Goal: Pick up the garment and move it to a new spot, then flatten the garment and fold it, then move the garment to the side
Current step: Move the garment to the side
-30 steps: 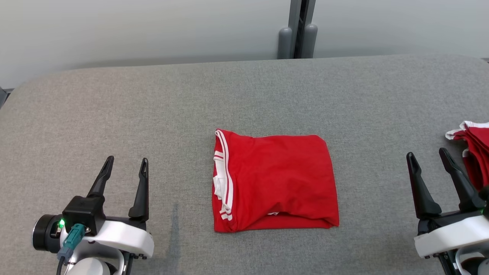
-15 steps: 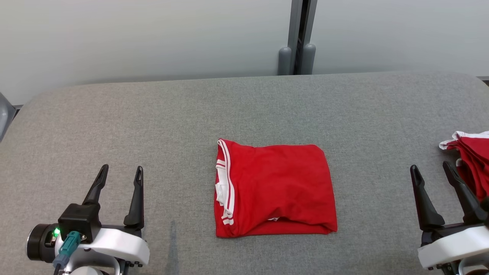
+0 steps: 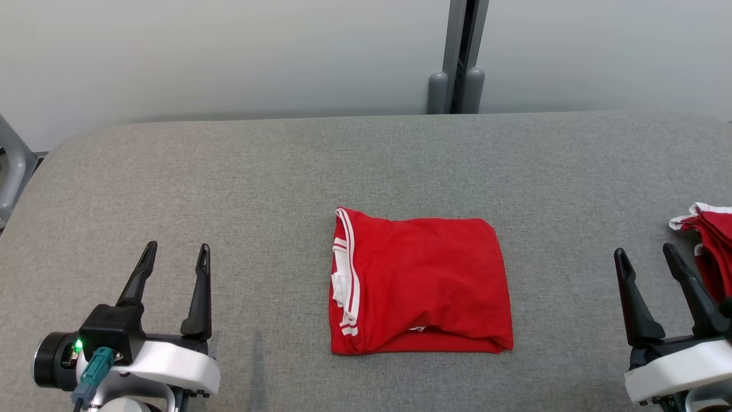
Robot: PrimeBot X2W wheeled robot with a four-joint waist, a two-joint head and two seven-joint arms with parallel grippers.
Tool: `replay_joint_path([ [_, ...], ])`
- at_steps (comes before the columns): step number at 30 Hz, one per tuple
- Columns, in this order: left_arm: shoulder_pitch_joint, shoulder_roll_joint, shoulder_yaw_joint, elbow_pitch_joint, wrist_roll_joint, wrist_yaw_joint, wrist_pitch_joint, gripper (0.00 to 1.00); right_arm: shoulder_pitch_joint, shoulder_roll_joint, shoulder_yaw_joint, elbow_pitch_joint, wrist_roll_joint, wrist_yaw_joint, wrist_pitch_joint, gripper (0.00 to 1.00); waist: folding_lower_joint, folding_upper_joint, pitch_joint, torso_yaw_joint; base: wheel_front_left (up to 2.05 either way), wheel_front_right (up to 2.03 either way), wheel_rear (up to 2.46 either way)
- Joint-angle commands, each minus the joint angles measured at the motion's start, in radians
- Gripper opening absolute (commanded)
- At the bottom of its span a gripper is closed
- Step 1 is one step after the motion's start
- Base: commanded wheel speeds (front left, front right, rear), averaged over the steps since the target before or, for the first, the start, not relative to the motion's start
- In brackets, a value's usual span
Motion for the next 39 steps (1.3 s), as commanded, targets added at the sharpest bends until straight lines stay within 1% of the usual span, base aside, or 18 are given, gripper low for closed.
replay_joint_path([
  [1,-0.005,0.007,0.000,-0.005,0.006,0.004,-0.004,1.00,-0.001,-0.001,-0.004,0.002,0.000,0.000,0.005,1.00,0.0000,0.0000,0.001,0.004,0.00,0.00,0.00],
  [4,-0.010,0.007,-0.002,-0.007,0.007,0.003,-0.004,1.00,-0.006,-0.004,-0.004,0.010,0.003,0.000,0.003,1.00,0.0000,0.0000,0.002,0.008,0.00,0.00,0.00],
  [9,-0.034,0.004,-0.002,-0.016,0.018,0.003,-0.013,1.00,-0.029,-0.017,0.009,0.056,0.014,0.000,0.008,1.00,0.0000,0.0000,0.018,0.031,0.00,0.00,0.00],
  [10,-0.058,-0.002,0.001,-0.025,0.025,-0.002,-0.026,1.00,-0.073,-0.037,0.055,0.172,0.025,0.000,0.018,1.00,0.0000,0.0000,0.044,0.071,0.00,0.00,0.00],
  [15,-0.083,-0.015,-0.007,-0.028,0.035,-0.009,-0.036,1.00,-0.138,-0.053,0.133,0.342,0.058,0.000,0.009,1.00,0.0000,0.0000,0.073,0.122,0.00,0.00,0.00],
  [19,-0.104,-0.027,-0.009,-0.020,0.040,-0.023,-0.045,1.00,-0.192,-0.057,0.185,0.469,0.088,0.000,-0.010,1.00,0.0000,0.0000,0.093,0.160,0.00,0.00,0.00],
  [22,-0.117,-0.037,-0.004,-0.014,0.041,-0.031,-0.053,1.00,-0.239,-0.061,0.211,0.553,0.107,0.000,-0.026,1.00,0.0000,0.0000,0.108,0.182,0.00,0.00,0.00],
  [23,-0.121,-0.042,-0.001,-0.009,0.042,-0.039,-0.057,1.00,-0.271,-0.063,0.222,0.610,0.118,0.000,-0.030,1.00,0.0000,0.0000,0.115,0.193,0.00,0.00,0.00],
  [26,-0.133,-0.051,0.004,-0.001,0.045,-0.052,-0.061,1.00,-0.314,-0.061,0.240,0.687,0.142,0.000,-0.022,1.00,0.0000,0.0000,0.123,0.208,0.00,0.00,0.00],
  [27,-0.136,-0.053,0.005,0.001,0.049,-0.057,-0.061,1.00,-0.324,-0.061,0.249,0.709,0.148,0.000,-0.018,0.83,0.0000,0.0000,0.124,0.212,0.00,0.00,0.00],
  [28,-0.138,-0.057,0.006,0.002,0.051,-0.062,-0.063,1.00,-0.332,-0.061,0.256,0.726,0.156,0.000,-0.021,0.45,0.0000,0.0000,0.125,0.217,0.00,0.00,0.00],
  [29,-0.138,-0.058,0.009,0.005,0.053,-0.067,-0.064,1.00,-0.338,-0.062,0.264,0.741,0.161,0.000,-0.025,0.10,0.0000,0.0000,0.125,0.220,0.00,0.00,0.00],
  [30,-0.140,-0.059,0.012,0.007,0.055,-0.071,-0.065,1.00,-0.342,-0.063,0.272,0.753,0.169,0.000,-0.026,0.00,0.0000,0.0000,0.125,0.223,0.00,0.00,0.00],
  [35,-0.139,-0.070,0.031,0.010,0.066,-0.092,-0.067,1.00,-0.354,-0.095,0.296,0.771,0.182,-0.001,-0.055,0.00,0.0000,0.0000,0.123,0.226,0.00,0.00,0.00],
  [39,-0.124,-0.075,0.053,0.005,0.082,-0.098,-0.067,1.00,-0.335,-0.131,0.309,0.748,0.166,-0.002,-0.076,0.00,0.0000,0.0000,0.117,0.208,0.00,0.00,0.00],
])
